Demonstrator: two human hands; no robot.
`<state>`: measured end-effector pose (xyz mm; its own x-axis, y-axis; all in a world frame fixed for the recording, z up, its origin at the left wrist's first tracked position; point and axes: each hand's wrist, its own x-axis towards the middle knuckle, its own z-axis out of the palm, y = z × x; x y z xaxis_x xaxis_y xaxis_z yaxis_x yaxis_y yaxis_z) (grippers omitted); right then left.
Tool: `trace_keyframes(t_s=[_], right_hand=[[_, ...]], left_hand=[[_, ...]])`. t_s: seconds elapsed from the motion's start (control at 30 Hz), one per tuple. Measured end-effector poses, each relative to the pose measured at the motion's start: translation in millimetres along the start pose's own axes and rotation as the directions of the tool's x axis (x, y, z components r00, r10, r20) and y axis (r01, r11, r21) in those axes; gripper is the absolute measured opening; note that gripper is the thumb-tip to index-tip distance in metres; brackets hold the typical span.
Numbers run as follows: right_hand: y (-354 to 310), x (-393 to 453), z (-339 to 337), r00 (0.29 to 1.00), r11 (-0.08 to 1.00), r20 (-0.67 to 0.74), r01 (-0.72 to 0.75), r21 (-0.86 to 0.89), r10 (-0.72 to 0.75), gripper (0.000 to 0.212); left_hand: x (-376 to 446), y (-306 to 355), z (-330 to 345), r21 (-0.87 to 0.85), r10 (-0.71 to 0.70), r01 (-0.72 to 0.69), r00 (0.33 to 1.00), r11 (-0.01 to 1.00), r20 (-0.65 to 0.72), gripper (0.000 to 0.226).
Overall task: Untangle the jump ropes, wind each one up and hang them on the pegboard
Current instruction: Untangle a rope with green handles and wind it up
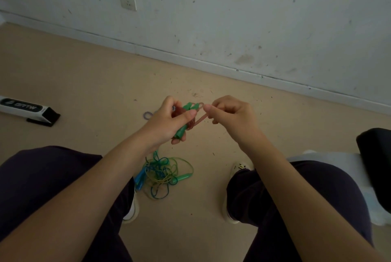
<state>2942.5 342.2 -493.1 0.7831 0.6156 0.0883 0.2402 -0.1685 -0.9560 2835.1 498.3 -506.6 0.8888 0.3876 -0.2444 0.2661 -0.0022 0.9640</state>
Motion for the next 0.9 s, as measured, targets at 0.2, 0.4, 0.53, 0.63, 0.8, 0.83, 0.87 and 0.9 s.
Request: trace_keyframes(t_s=[0.2, 0.4, 0.53, 0.63, 0.8, 0.83, 0.87, 0.9], right_hand=[[-0.4, -2.6, 9.9, 0.990, 0.906, 0.047, -0.139, 0.400, 0.131, 0.030], [-7.9, -5.1, 6.8, 0.986, 0.788, 0.145, -0.151, 0.597, 0.079, 0.041], [-7.6, -4.1, 6.5, 0.981, 0.758, 0.183, -0.163, 0.632, 0.058, 0.028], [-5.3, -1.2, 5.1, 0.983, 0.782, 0.159, -0.172, 0.599, 0.094, 0.032], [-3.5, 0.3, 4.8, 0.986, 0.858, 0.151, -0.137, 0.496, 0.071, 0.028], [-3.6, 0.4, 4.4, 0.985, 0.866, 0.161, -0.140, 0.479, 0.070, 0.025], [-3.9, 0.5, 3.8, 0.984, 0.880, 0.164, -0.141, 0.453, 0.073, 0.021], [-3.6, 0.7, 3.1, 0.984, 0.896, 0.161, -0.138, 0.422, 0.075, 0.017]], left_hand=[[-1.0, -1.2, 1.8, 0.001, 0.037, -0.037, 0.999, 0.999, 0.009, 0.028], [-2.4, -0.3, -1.1, 0.003, 0.052, -0.052, 0.999, 0.999, -0.004, 0.027], [-2.7, 0.7, -0.2, 0.004, 0.057, -0.057, 0.998, 0.998, -0.011, 0.028], [-3.8, 2.2, 1.7, -0.010, 0.064, -0.064, 0.998, 0.998, -0.002, 0.029], [-5.2, 3.5, 4.1, -0.009, 0.077, -0.077, 0.997, 0.997, 0.016, 0.029], [-5.1, 3.9, 3.8, -0.010, 0.079, -0.079, 0.997, 0.997, 0.012, 0.029], [-4.9, 4.0, 3.4, -0.012, 0.084, -0.084, 0.996, 0.996, 0.009, 0.029], [-4.8, 4.0, 2.8, -0.015, 0.090, -0.090, 0.996, 0.996, 0.006, 0.029]])
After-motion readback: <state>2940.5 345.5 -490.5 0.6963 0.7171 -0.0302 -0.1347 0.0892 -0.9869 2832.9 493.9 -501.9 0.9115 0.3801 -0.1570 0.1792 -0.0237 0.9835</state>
